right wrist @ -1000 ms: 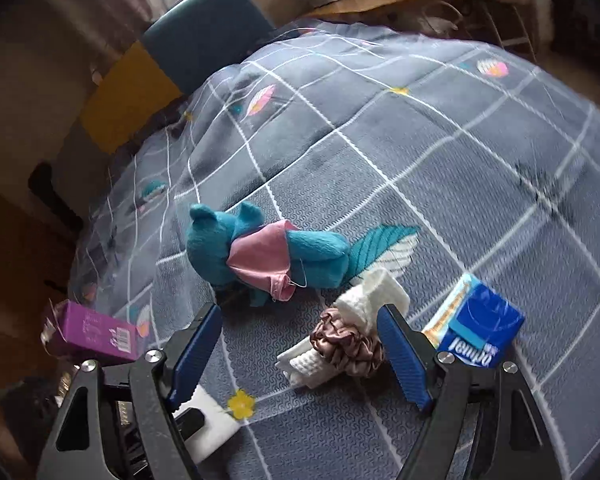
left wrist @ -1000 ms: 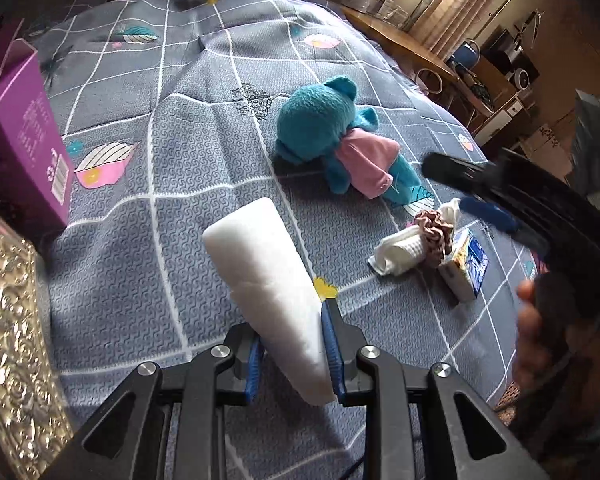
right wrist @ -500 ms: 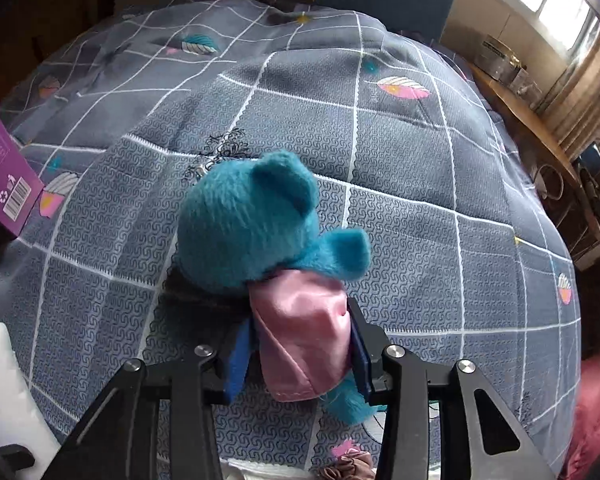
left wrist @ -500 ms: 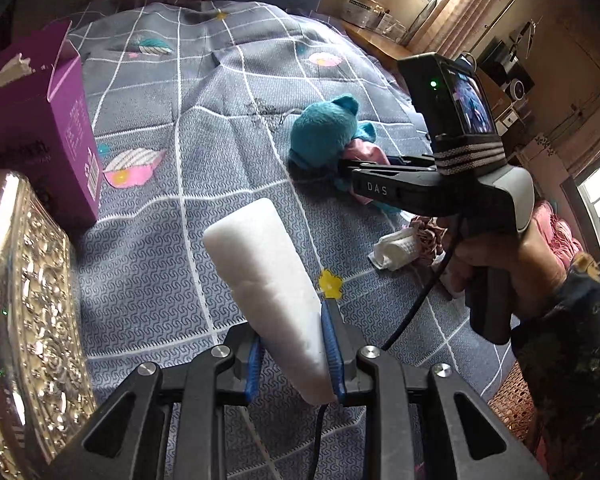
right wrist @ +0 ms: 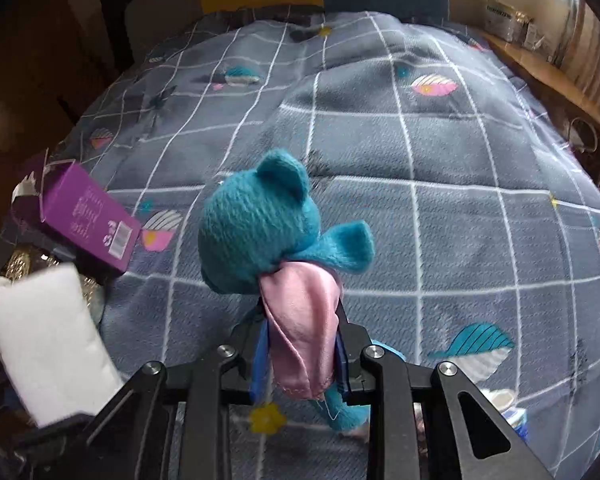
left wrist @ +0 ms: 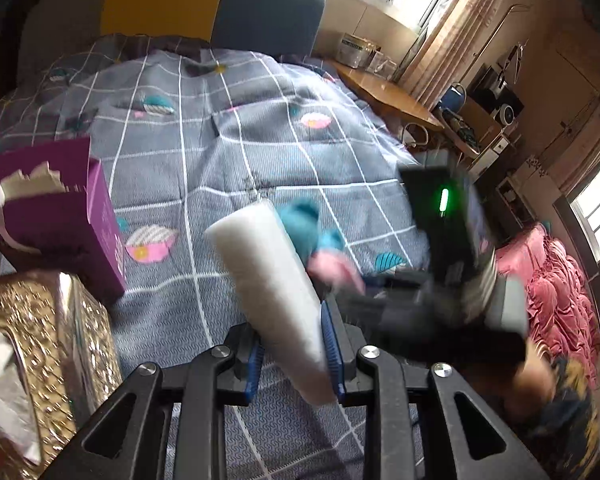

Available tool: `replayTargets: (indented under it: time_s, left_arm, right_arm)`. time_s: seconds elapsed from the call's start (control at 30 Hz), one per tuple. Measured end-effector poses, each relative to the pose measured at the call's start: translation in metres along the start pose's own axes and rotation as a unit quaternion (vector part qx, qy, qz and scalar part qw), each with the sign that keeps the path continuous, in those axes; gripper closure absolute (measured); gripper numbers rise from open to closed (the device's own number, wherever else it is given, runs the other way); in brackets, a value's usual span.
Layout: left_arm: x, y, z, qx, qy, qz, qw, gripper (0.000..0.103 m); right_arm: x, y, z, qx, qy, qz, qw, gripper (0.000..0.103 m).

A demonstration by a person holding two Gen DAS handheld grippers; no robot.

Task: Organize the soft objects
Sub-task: 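Lift the foam block with the left gripper while the right grasps the teal plush bear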

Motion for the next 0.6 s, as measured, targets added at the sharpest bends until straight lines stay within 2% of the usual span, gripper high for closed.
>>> replayTargets:
  time_s: [0.13, 0.2, 0.3, 0.6]
  left_arm:
    - [0.0, 0.006, -0.022, 0.005, 0.014, 0.019, 0.9997, 0.085]
    - [-0.001, 0.01, -0.037, 0.015, 0.014, 0.021, 0.9996, 0.085]
    - [-0.004, 0.015, -0.053, 0.027, 0.013, 0.02, 0.9994, 0.086]
    - [-0.021, 0.037, -0.091, 0.055, 0.014, 0.013, 0.9983, 0.087]
  right_arm:
    - [-0.02, -0.015, 0.038, -0.034, 0.0, -0.007, 0.999, 0.075]
    - [-0.025, -0.024, 0.05, -0.035, 0.003, 0.0, 0.999, 0.074]
    - [-0.026, -0.025, 0.052, -0.019, -0.007, 0.001, 1.0, 0.073]
    - [-0.023, -0.03, 0.054, -0.011, -0.001, -0.005, 1.0, 0.07]
Point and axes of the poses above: each gripper's, at about its wrist camera, not at the fingertips, and y roughly against the way its jaws point, x to its right, z to its underside, the point moved 9 cm from there along -y, roughly the way its jaws point
